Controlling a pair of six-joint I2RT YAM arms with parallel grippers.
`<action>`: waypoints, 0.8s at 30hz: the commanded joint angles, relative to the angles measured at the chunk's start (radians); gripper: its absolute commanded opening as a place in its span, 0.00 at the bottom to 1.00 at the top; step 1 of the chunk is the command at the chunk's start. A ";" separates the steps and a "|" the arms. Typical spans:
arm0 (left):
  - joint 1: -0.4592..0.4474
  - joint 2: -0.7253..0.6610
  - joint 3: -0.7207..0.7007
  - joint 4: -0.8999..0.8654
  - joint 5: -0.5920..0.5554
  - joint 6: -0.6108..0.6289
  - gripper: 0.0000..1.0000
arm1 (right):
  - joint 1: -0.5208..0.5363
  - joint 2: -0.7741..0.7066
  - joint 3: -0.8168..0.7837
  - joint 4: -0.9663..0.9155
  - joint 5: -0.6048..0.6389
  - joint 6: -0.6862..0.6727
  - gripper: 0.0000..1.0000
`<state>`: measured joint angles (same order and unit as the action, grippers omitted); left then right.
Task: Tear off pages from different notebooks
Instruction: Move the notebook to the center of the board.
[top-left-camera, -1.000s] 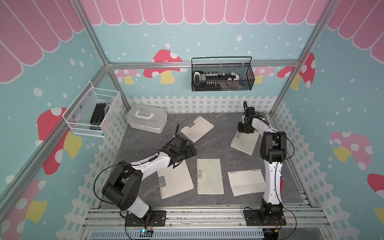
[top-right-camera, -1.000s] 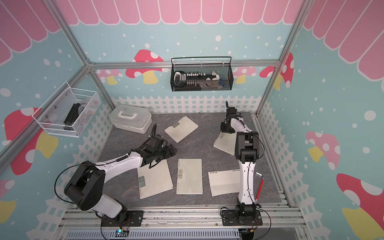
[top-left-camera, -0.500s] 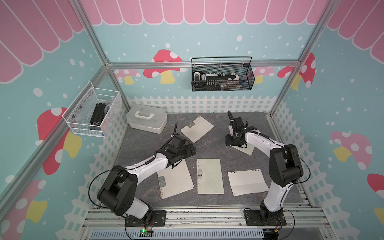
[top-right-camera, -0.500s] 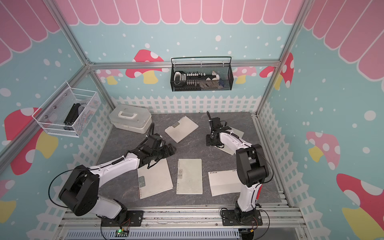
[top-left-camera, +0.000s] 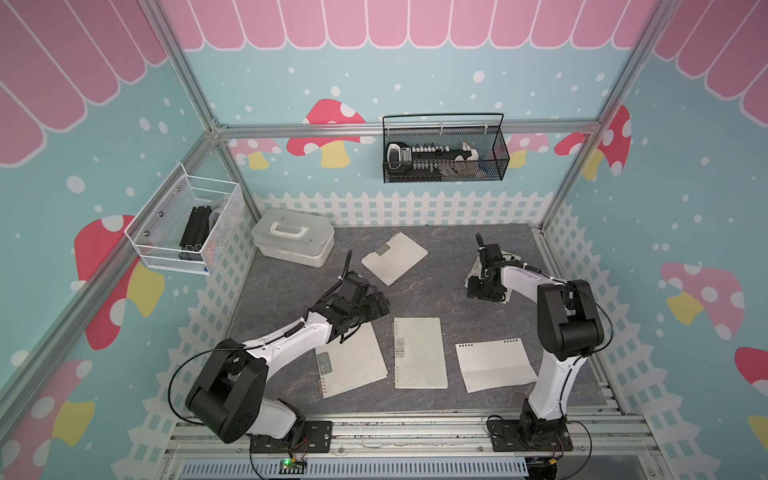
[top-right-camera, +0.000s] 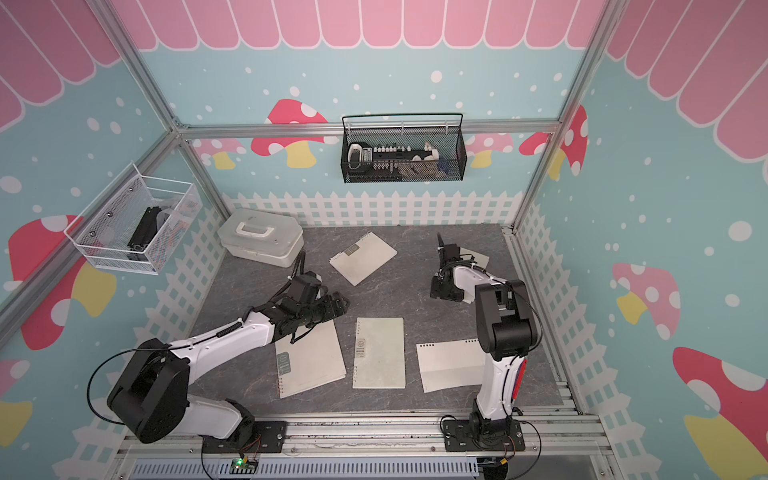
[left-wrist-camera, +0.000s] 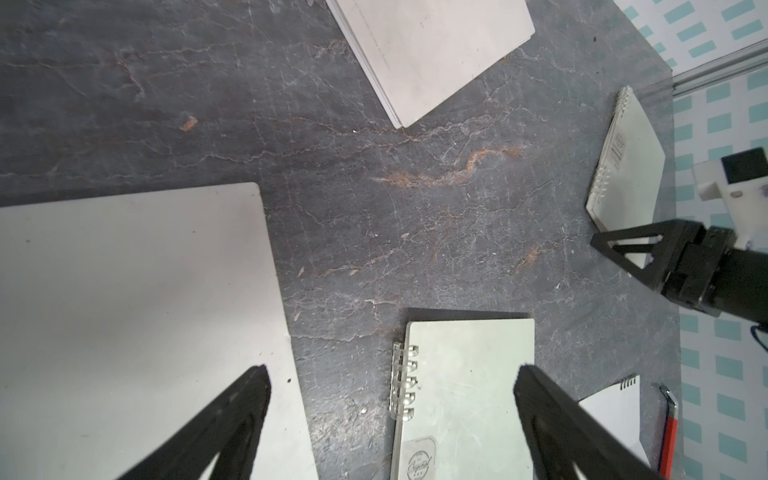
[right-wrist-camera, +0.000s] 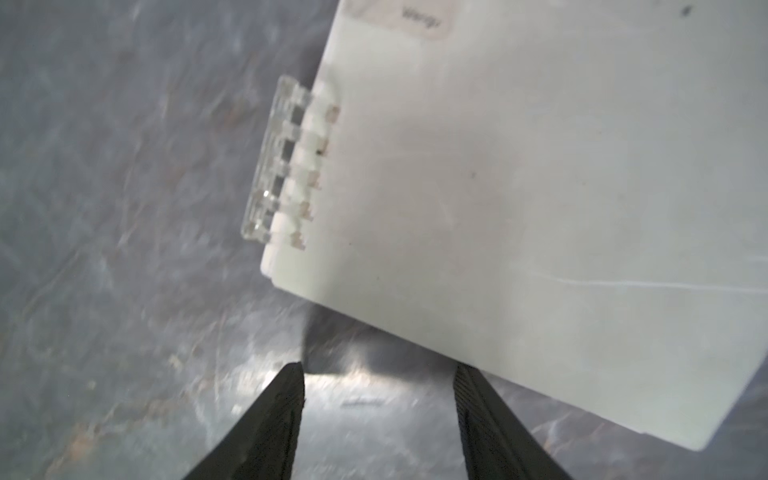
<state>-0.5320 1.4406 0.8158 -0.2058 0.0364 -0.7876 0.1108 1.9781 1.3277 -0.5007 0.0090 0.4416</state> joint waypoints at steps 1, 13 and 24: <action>-0.004 -0.004 -0.008 -0.005 -0.032 0.016 0.94 | -0.039 0.101 0.102 -0.062 0.007 -0.010 0.61; 0.021 0.128 0.096 -0.025 -0.044 0.071 0.94 | -0.028 -0.023 0.087 0.005 -0.078 0.008 0.67; 0.183 0.617 0.752 -0.161 -0.107 0.301 0.92 | 0.207 -0.098 -0.201 0.502 -0.281 0.198 0.73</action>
<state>-0.3817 1.9789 1.4616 -0.3122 -0.0196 -0.5797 0.3008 1.8423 1.1393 -0.1661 -0.2131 0.5518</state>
